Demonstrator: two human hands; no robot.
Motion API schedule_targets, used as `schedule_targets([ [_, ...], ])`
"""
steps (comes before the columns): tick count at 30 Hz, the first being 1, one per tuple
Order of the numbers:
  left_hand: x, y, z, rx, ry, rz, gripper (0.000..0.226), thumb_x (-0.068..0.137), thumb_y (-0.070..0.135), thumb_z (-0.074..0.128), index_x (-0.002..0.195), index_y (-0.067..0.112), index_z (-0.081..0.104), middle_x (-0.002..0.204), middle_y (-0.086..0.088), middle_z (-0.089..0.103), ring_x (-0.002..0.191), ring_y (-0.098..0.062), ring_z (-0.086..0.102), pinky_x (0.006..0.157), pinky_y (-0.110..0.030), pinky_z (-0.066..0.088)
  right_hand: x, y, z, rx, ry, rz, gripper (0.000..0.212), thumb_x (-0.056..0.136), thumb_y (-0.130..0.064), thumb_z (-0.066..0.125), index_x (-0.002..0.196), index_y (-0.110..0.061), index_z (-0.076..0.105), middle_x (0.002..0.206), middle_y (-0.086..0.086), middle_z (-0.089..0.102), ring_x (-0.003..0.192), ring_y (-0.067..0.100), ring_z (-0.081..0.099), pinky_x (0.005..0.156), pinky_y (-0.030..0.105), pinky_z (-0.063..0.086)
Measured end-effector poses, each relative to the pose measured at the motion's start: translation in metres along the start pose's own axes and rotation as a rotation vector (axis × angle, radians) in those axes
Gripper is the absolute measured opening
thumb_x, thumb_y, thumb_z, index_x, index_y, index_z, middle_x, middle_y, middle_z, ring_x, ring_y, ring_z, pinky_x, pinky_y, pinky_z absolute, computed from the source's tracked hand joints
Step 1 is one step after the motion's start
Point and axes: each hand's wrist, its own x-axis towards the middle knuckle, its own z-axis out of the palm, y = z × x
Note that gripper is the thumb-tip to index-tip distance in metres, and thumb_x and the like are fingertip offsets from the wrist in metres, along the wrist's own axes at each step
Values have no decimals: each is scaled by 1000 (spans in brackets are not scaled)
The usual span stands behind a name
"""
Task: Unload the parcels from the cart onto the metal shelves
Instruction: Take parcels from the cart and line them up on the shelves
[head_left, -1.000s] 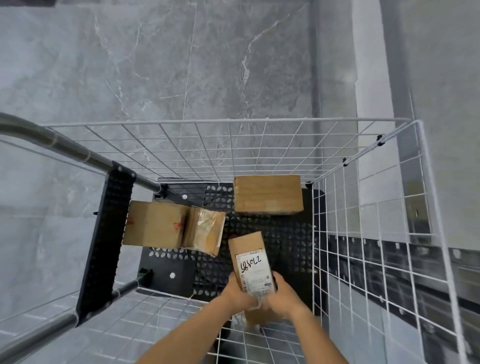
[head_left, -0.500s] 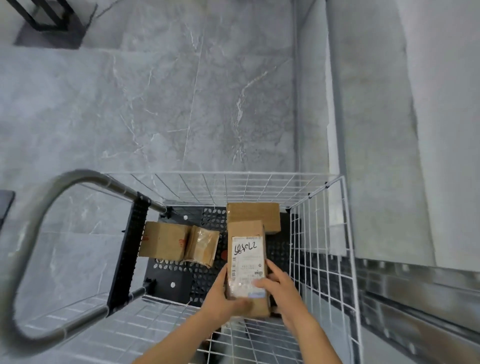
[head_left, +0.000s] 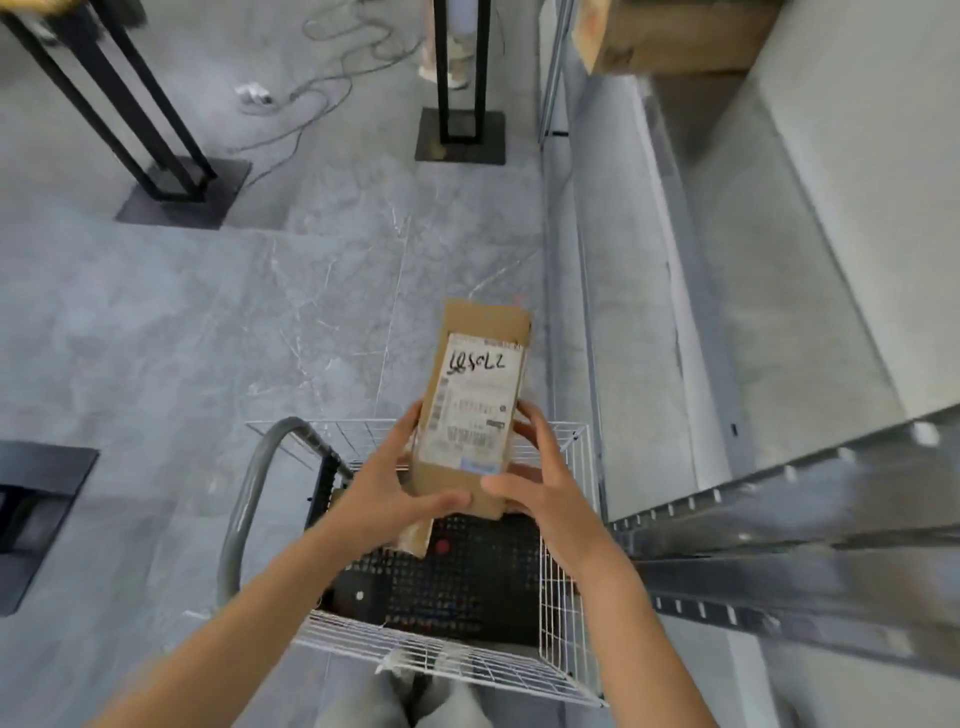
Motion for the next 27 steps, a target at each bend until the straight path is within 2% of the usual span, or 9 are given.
schedule_targets([
  [2,-15,27,-15,42,6,46,110,58,38,85,141,52,13,127,27,45,114,1,49,90,-23,50,-17,-27,9,-60,-3,-53,91,65,-34,77,138,-57,27,143,-19,39,121,12,54,90,29,52],
  [6,-39,62,-36,91,-33,113,114,53,43,87,138,56,11,124,40,41,116,8,46,91,-24,50,-51,-61,26,-100,21,-113,101,63,-36,79,140,-60,19,148,-21,33,129,11,46,100,37,48],
  [8,-49,76,-44,125,-72,152,114,52,44,88,136,59,12,123,44,41,114,17,44,95,-26,50,-68,-72,35,-122,46,-129,104,64,-34,80,140,-62,15,145,-25,33,125,1,45,90,24,51],
  [10,-58,88,-51,163,-108,199,115,53,41,89,135,59,11,127,40,41,113,19,42,93,-21,49,-84,-80,43,-137,69,-157,108,67,-29,82,140,-62,11,143,-27,33,117,-11,45,79,12,50],
  [12,-67,99,-57,200,-137,246,116,53,39,89,135,59,10,128,37,41,113,19,43,88,-13,48,-96,-85,52,-161,98,-181,111,70,-24,84,141,-62,8,146,-25,30,116,-15,44,77,8,49],
  [17,-84,116,-72,250,-218,381,117,53,40,90,133,62,9,132,39,38,112,10,46,84,-21,53,-125,-101,72,-182,243,-246,112,70,-22,85,141,-62,9,147,-24,32,131,1,39,96,24,50],
  [21,-99,122,-88,280,-310,463,117,54,33,91,133,61,10,125,46,38,109,9,49,82,-24,54,-153,-105,102,-137,350,-277,110,70,-19,85,141,-61,12,142,-25,38,124,-1,47,86,18,52],
  [25,-120,125,-100,342,-409,539,120,52,39,91,140,56,11,127,45,38,108,11,48,82,-22,53,-186,-98,138,-127,492,-288,113,60,-35,88,138,-66,13,146,-20,36,128,8,47,99,41,50],
  [27,-132,125,-102,364,-476,590,120,52,40,90,142,53,11,125,44,40,108,11,48,81,-19,52,-204,-92,155,-111,567,-300,113,59,-36,88,139,-65,14,147,-19,36,128,11,47,101,44,48],
])
